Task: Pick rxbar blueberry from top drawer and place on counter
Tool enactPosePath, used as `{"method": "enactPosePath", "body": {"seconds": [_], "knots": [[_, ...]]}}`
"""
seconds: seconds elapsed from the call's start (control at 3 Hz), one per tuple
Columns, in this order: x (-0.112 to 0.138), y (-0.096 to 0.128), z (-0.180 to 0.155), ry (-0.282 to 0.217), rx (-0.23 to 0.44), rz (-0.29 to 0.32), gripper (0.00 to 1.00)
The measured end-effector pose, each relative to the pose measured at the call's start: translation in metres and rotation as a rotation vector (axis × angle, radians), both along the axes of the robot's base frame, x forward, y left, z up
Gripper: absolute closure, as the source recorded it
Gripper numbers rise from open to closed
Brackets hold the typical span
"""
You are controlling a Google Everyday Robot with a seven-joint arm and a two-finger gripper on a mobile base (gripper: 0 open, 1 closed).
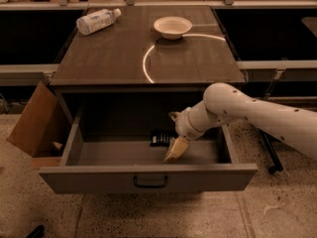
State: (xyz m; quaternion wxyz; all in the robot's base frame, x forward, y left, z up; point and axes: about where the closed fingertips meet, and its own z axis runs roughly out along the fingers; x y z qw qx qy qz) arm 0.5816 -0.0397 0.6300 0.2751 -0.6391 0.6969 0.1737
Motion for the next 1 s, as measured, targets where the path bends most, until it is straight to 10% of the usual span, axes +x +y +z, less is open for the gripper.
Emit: {"method": "enactPosePath", "body": {"seconds": [0.67, 1.0], "knots": [[0.013, 0.007, -0.028, 0.045, 0.032, 0.018, 0.02], [0.016, 0.005, -0.035, 0.063, 0.041, 0.014, 0.25]]}}
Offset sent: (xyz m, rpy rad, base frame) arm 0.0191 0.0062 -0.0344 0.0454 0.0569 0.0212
